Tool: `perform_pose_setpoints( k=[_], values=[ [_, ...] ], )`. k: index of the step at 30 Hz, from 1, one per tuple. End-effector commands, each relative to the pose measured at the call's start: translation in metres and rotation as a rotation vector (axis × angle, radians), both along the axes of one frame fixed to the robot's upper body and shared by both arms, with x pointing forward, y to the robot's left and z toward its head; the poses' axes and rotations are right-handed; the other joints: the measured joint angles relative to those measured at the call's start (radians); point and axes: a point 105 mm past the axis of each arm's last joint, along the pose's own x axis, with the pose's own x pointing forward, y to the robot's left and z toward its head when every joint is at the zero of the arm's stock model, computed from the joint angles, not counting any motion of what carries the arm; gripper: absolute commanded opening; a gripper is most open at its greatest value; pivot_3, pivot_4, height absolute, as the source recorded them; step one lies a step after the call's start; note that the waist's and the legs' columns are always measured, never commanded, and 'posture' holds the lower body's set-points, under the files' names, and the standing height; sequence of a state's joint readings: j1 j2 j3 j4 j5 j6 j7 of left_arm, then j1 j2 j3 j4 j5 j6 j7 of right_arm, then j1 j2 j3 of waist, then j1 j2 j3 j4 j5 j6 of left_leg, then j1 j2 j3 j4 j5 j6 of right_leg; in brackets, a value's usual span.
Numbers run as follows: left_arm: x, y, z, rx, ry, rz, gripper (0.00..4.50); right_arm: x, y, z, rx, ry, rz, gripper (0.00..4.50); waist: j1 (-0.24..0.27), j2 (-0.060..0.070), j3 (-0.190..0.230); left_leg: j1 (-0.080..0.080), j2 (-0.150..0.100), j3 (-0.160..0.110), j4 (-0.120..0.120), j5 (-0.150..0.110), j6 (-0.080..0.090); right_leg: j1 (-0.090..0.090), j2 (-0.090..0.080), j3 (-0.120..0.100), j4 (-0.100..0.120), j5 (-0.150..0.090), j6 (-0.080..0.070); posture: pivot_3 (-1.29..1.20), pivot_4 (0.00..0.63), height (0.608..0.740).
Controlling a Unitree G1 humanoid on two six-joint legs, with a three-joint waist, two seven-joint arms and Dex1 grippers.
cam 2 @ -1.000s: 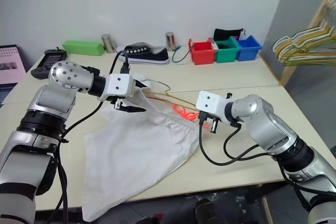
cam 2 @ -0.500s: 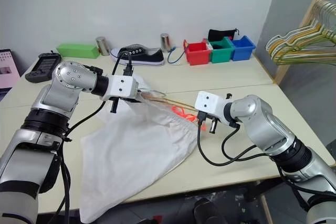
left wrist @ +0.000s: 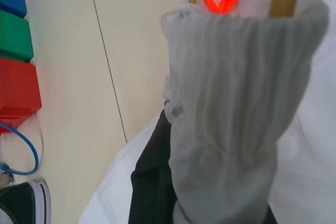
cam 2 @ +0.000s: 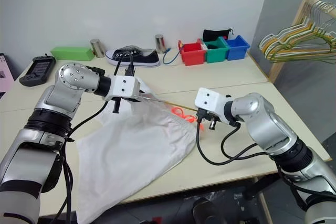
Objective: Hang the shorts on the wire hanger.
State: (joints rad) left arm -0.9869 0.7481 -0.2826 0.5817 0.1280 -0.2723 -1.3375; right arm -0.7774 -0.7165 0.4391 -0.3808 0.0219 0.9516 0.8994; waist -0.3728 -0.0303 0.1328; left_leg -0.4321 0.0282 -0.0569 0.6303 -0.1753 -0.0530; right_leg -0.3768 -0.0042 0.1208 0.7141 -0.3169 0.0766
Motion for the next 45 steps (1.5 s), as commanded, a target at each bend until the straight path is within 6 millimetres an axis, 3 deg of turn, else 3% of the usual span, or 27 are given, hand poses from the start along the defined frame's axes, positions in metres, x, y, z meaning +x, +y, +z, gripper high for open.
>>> perform_pose_setpoints(
  k=[1,9,12,15,20,26,31,34,37,45],
  values=[
    [-0.003,0.006,0.008,-0.013,-0.044,0.011,0.0,-0.002,-0.015,0.026,0.045,-0.026,-0.036,2.11,-0.001,0.0,0.0,0.0,0.0,0.0,0.0,0.0,0.0,0.0,0.0,0.0,0.0,0.0,0.0,-0.3,0.026,0.74],
    [-0.014,0.019,-0.008,-0.011,-0.018,0.047,0.0,-0.014,-0.043,0.048,0.205,0.148,-0.115,3.93,-0.01,0.001,0.0,0.0,0.0,0.0,0.0,0.0,0.0,0.0,0.0,0.0,0.0,0.0,0.0,-0.29,0.036,0.74],
    [-0.019,0.027,-0.009,-0.031,0.004,0.078,0.0,-0.011,-0.06,0.026,0.292,0.27,-0.232,4.47,-0.012,0.0,-0.001,0.0,0.001,0.0,0.0,0.0,0.0,0.001,0.0,0.0,0.0,0.0,0.0,-0.28,0.041,0.74],
    [-0.023,0.035,-0.006,-0.054,0.021,0.116,0.0,-0.018,-0.06,-0.008,0.397,0.444,-0.292,4.47,-0.011,-0.003,-0.003,0.001,0.001,-0.001,0.0,0.0,0.001,0.001,0.001,-0.001,0.0,0.0,0.0,-0.28,0.041,0.74],
    [-0.024,0.038,0.007,-0.148,0.043,0.169,0.0,-0.034,-0.023,-0.053,0.556,0.683,-0.298,4.47,-0.012,-0.003,-0.004,0.001,0.001,0.0,-0.001,0.002,0.003,0.001,0.001,0.001,0.001,0.0,0.001,-0.25,0.052,0.74],
    [-0.029,0.04,0.012,-0.168,0.061,0.187,0.0,-0.013,0.013,-0.058,0.745,0.773,-0.35,4.47,-0.005,-0.002,-0.004,0.002,0.0,0.0,0.0,0.003,0.005,0.002,0.001,0.001,0.001,0.001,0.003,-0.23,0.053,0.74],
    [-0.03,0.038,0.014,-0.171,0.062,0.185,0.0,0.004,0.021,-0.074,0.774,0.759,-0.442,4.47,0.015,-0.002,-0.004,0.002,0.001,0.0,-0.001,0.004,0.006,0.001,0.001,0.0,0.001,0.002,0.002,-0.23,0.052,0.74],
    [-0.031,0.038,0.015,-0.171,0.062,0.184,0.0,0.005,0.027,-0.071,0.815,0.768,-0.422,4.47,0.02,-0.002,-0.004,0.001,0.001,0.0,-0.001,0.004,0.006,0.001,0.001,0.0,0.001,0.002,0.002,-0.22,0.047,0.74],
    [-0.031,0.038,0.015,-0.169,0.061,0.182,0.0,0.006,0.031,-0.07,0.831,0.758,-0.413,4.03,0.029,-0.002,-0.004,0.0,0.001,0.0,-0.001,0.004,0.006,0.001,0.001,0.0,0.0,0.002,0.002,-0.22,0.042,0.74],
    [-0.032,0.039,0.014,-0.163,0.054,0.186,0.0,0.005,0.031,-0.064,0.838,0.737,-0.376,2.09,0.039,-0.002,-0.004,0.0,0.001,0.0,-0.002,0.004,0.006,0.001,0.001,0.0,0.0,0.002,0.002,-0.21,0.035,0.74]
  ],
)
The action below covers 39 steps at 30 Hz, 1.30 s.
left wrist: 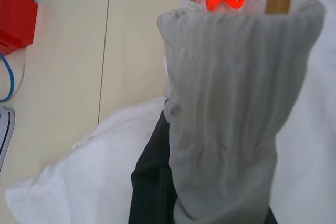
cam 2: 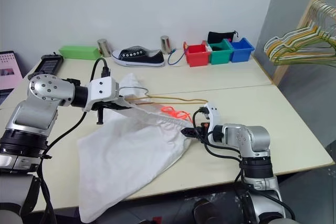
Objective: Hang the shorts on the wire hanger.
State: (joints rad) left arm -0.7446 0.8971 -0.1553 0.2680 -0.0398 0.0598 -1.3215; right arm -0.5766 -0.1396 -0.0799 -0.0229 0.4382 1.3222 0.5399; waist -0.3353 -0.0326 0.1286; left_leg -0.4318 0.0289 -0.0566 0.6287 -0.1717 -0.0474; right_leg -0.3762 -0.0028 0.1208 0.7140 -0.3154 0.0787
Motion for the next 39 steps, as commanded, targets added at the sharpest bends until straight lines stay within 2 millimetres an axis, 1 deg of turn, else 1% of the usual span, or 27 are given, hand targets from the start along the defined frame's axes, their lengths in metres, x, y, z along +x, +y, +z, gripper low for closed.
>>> perform_pose_setpoints(
  k=[1,2,4,5,7,8,9,11,14,16,17,19,21,23,24,27,31,34,39],
  values=[
    [-0.001,0.004,0.018,0.005,-0.07,0.002,0.0,0.0,0.001,0.019,0.033,-0.071,0.031,1.86,0.003,0.0,0.0,0.0,0.0,0.0,0.0,0.0,0.0,0.0,0.0,0.0,0.0,0.0,0.0,-0.21,0.035,0.74],
    [-0.002,0.004,0.018,0.007,-0.072,0.003,0.0,-0.001,0.001,0.02,0.035,-0.073,0.038,1.48,0.003,0.0,0.0,0.0,0.0,0.0,0.0,0.0,0.0,0.0,0.0,0.0,0.0,0.0,0.0,-0.21,0.033,0.74],
    [-0.002,0.005,0.018,0.005,-0.071,0.004,0.0,-0.004,0.002,0.021,0.036,-0.078,0.051,1.13,0.004,0.0,0.0,0.0,0.0,0.0,0.0,0.0,0.0,0.0,0.0,0.0,0.0,0.0,0.0,-0.21,0.033,0.74],
    [-0.002,0.005,0.018,0.005,-0.07,0.004,0.0,-0.004,0.002,0.021,0.033,-0.081,0.055,0.76,0.005,0.0,0.0,0.0,0.0,0.0,0.0,0.0,0.0,0.0,0.0,0.0,0.0,0.0,0.0,-0.21,0.033,0.74],
    [-0.003,0.006,0.018,0.006,-0.069,0.007,0.0,-0.006,0.002,0.022,0.029,-0.087,0.062,0.4,0.004,0.0,0.0,0.0,0.0,0.0,0.0,0.0,0.0,0.0,0.0,0.0,0.0,0.0,0.0,-0.21,0.031,0.74],
    [-0.003,0.006,0.018,0.007,-0.069,0.009,0.0,-0.006,0.002,0.022,0.026,-0.09,0.065,0.08,0.004,0.0,0.0,0.0,0.0,0.0,0.0,0.0,0.0,0.0,0.0,0.0,0.0,0.0,0.0,-0.21,0.031,0.74],
    [-0.003,0.007,0.018,0.007,-0.069,0.01,0.0,-0.006,0.001,0.022,0.022,-0.093,0.066,0.01,0.005,0.0,0.0,0.0,0.0,0.0,0.0,0.0,0.0,0.0,0.0,0.0,0.0,0.0,0.0,-0.21,0.03,0.74],
    [-0.003,0.008,0.018,0.008,-0.068,0.013,0.0,-0.006,-0.001,0.022,0.005,-0.108,0.064,0.01,0.005,0.0,0.0,0.0,0.0,0.0,0.0,0.0,0.0,0.0,0.0,0.0,0.0,0.0,0.0,-0.21,0.029,0.74],
    [-0.007,0.009,0.016,0.017,-0.046,0.009,0.0,0.0,-0.012,0.021,-0.104,-0.186,0.062,0.01,0.007,0.0,0.0,0.0,0.0,0.0,0.0,0.0,0.0,0.0,0.0,0.0,0.0,0.0,0.0,-0.21,0.029,0.74],
    [-0.012,0.01,0.014,0.018,-0.016,0.002,0.0,0.004,-0.029,0.017,-0.282,-0.3,0.101,0.01,0.009,0.0,0.0,0.0,0.0,0.001,0.0,0.0,0.0,0.0,0.0,0.001,-0.001,0.0,0.0,-0.21,0.03,0.74],
    [-0.014,0.01,0.013,0.021,-0.003,-0.002,0.0,0.004,-0.036,0.016,-0.338,-0.33,0.119,0.01,0.01,0.0,0.0,0.0,0.0,0.001,0.0,0.0,0.0,0.0,0.0,0.0,-0.001,0.0,0.0,-0.21,0.03,0.74],
    [-0.015,0.013,0.01,0.04,0.009,0.003,0.0,0.007,-0.049,0.021,-0.395,-0.381,0.134,0.01,0.011,0.0,0.0,0.0,0.0,0.003,0.0,0.0,0.0,-0.001,-0.001,0.001,-0.002,0.0,0.0,-0.22,0.033,0.74],
    [-0.016,0.018,0.006,0.059,0.028,0.011,0.0,0.009,-0.059,0.033,-0.425,-0.434,0.151,0.01,0.012,0.0,0.0,0.0,0.0,0.003,-0.001,0.0,0.0,0.0,-0.001,0.001,-0.003,0.0,0.0,-0.23,0.034,0.74],
    [-0.017,0.02,0.004,0.071,0.044,0.011,0.0,0.01,-0.065,0.041,-0.458,-0.473,0.161,0.01,0.01,0.0,0.0,0.0,0.0,0.002,-0.001,0.0,0.0,-0.001,0.0,0.001,-0.002,-0.001,0.0,-0.23,0.036,0.74],
    [-0.017,0.02,0.003,0.073,0.048,0.01,0.0,0.011,-0.066,0.043,-0.463,-0.481,0.163,0.01,0.008,0.0,0.0,0.0,0.0,0.003,-0.001,0.0,0.0,-0.001,0.0,0.001,-0.002,-0.001,-0.001,-0.23,0.037,0.74],
    [-0.014,0.024,-0.001,0.112,0.042,0.021,0.0,0.007,-0.064,0.059,-0.456,-0.523,0.186,0.01,0.006,0.0,0.0,0.0,0.0,0.003,-0.001,0.0,0.0,-0.001,0.0,0.001,-0.002,-0.001,0.0,-0.24,0.04,0.74],
    [-0.011,0.03,-0.006,0.151,0.037,0.033,0.0,-0.003,-0.058,0.073,-0.471,-0.578,0.247,0.01,0.006,0.0,0.0,0.0,0.0,0.002,-0.001,0.0,0.0,-0.001,0.0,0.001,-0.002,-0.001,0.0,-0.25,0.045,0.74],
    [-0.01,0.034,-0.015,0.217,0.044,0.022,0.0,-0.007,-0.054,0.09,-0.49,-0.634,0.27,0.01,0.006,0.0,0.0,0.0,0.0,0.003,-0.001,0.0,0.0,-0.001,0.0,0.002,-0.003,-0.001,-0.001,-0.26,0.049,0.74],
    [-0.008,0.027,-0.019,0.255,0.035,-0.011,0.0,-0.006,-0.041,0.115,-0.498,-0.726,0.291,0.01,0.0,0.0,0.0,0.0,0.001,0.003,-0.001,0.0,0.0,-0.001,0.0,0.002,-0.003,-0.001,-0.001,-0.27,0.049,0.74]
  ],
)
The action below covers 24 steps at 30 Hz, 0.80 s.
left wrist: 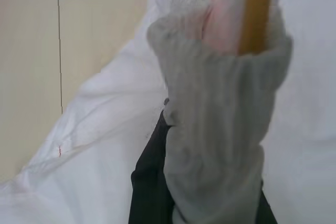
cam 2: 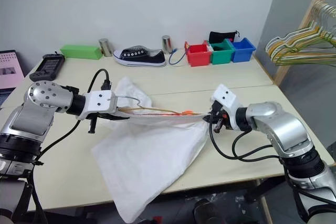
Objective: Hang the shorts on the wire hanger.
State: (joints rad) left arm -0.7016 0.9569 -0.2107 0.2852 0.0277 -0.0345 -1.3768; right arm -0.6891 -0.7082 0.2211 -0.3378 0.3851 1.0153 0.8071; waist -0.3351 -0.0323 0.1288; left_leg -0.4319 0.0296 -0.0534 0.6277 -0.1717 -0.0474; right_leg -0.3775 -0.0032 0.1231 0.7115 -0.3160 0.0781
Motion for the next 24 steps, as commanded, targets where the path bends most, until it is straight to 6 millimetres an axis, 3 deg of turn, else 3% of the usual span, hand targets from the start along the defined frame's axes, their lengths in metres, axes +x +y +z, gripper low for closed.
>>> perform_pose_setpoints(
  k=[1,5,8,16,24],
  values=[
    [0.005,0.008,0.005,0.085,-0.036,0.017,0.0,0.004,0.006,0.035,-0.004,-0.129,0.008,0.01,-0.001,0.0,0.0,0.0,0.0,0.0,0.0,0.0,0.0,0.0,0.0,0.0,0.0,0.0,0.0,-0.27,0.049,0.74],
    [0.011,-0.002,0.005,0.084,-0.054,0.005,0.0,-0.003,0.031,0.049,-0.006,-0.184,0.09,0.01,-0.006,0.0,0.0,0.0,0.0,0.0,0.0,0.0,0.0,-0.001,0.0,0.0,0.0,0.0,0.0,-0.28,0.05,0.74],
    [0.01,-0.001,0.003,0.094,-0.043,0.001,0.0,-0.005,0.034,0.048,-0.018,-0.183,0.107,0.01,-0.01,0.0,0.0,0.0,0.0,0.0,0.0,0.0,0.0,-0.001,0.0,0.0,0.0,0.0,0.0,-0.28,0.049,0.74],
    [0.002,0.036,0.003,0.148,-0.019,0.072,0.0,0.002,-0.025,0.013,-0.191,-0.113,0.022,0.01,-0.008,0.0,0.0,-0.002,0.0,0.001,-0.001,0.0,0.0,-0.002,-0.001,0.0,0.0,-0.001,-0.001,-0.27,0.047,0.74],
    [0.0,0.037,0.0,0.168,-0.016,0.066,0.0,0.01,-0.044,0.015,-0.258,-0.137,0.018,0.01,-0.028,0.0,0.0,-0.001,0.0,0.001,-0.001,0.0,0.0,-0.002,-0.001,0.001,0.0,0.0,0.0,-0.27,0.04,0.74]
  ],
)
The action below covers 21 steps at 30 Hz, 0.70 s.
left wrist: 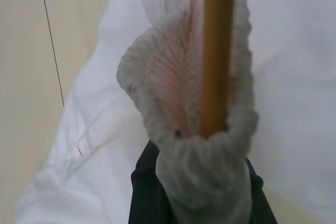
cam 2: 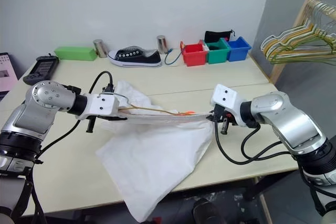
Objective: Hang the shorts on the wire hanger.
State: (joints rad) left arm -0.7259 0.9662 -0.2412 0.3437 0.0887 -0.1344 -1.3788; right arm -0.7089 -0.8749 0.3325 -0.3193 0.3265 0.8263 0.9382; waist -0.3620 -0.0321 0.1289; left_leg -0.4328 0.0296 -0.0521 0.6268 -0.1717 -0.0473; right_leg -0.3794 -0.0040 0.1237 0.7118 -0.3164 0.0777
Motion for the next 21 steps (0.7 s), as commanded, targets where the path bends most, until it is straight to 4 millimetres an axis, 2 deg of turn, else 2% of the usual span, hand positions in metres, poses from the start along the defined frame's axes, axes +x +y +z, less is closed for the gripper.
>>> perform_pose_setpoints(
  k=[1,4,10,12,17,21],
  values=[
    [-0.003,0.03,0.004,0.08,0.001,0.096,0.0,0.017,-0.029,0.019,-0.068,-0.09,-0.1,0.01,-0.002,0.0,0.0,0.0,0.0,0.0,0.0,0.0,0.0,0.0,0.0,0.0,0.0,0.0,0.0,-0.27,0.04,0.74],
    [-0.004,0.031,0.001,0.106,0.01,0.091,0.0,0.019,-0.025,0.028,-0.079,-0.13,-0.077,0.01,-0.002,0.0,0.0,0.0,0.0,0.0,0.0,0.0,0.0,0.0,0.0,0.0,0.001,0.0,0.0,-0.28,0.039,0.74],
    [0.004,0.027,-0.002,0.137,-0.005,0.081,0.0,0.017,0.006,0.047,-0.049,-0.186,0.002,0.01,-0.005,0.0,0.0,0.0,0.0,0.001,0.0,0.0,0.0,-0.001,0.0,0.0,0.001,0.0,0.0,-0.3,0.037,0.74],
    [0.009,0.021,-0.001,0.13,-0.017,0.073,0.0,0.014,0.022,0.052,-0.02,-0.198,0.033,0.01,-0.01,0.0,0.0,0.0,0.0,0.0,0.0,0.0,0.0,-0.001,0.0,0.0,0.001,0.0,0.0,-0.31,0.039,0.74],
    [0.015,0.004,0.001,0.088,-0.025,0.051,0.0,0.01,0.05,0.056,0.023,-0.205,0.069,0.01,-0.02,0.0,0.0,0.0,0.0,0.0,0.0,0.0,0.0,-0.001,0.0,0.0,0.001,0.0,0.0,-0.32,0.041,0.74],
    [0.019,-0.008,0.004,0.056,-0.035,0.04,0.0,0.011,0.062,0.054,0.032,-0.218,0.069,0.01,-0.026,0.0,0.0,0.0,0.0,0.0,0.0,0.0,0.0,-0.001,0.0,0.0,0.001,0.0,0.0,-0.31,0.043,0.74]
  ],
)
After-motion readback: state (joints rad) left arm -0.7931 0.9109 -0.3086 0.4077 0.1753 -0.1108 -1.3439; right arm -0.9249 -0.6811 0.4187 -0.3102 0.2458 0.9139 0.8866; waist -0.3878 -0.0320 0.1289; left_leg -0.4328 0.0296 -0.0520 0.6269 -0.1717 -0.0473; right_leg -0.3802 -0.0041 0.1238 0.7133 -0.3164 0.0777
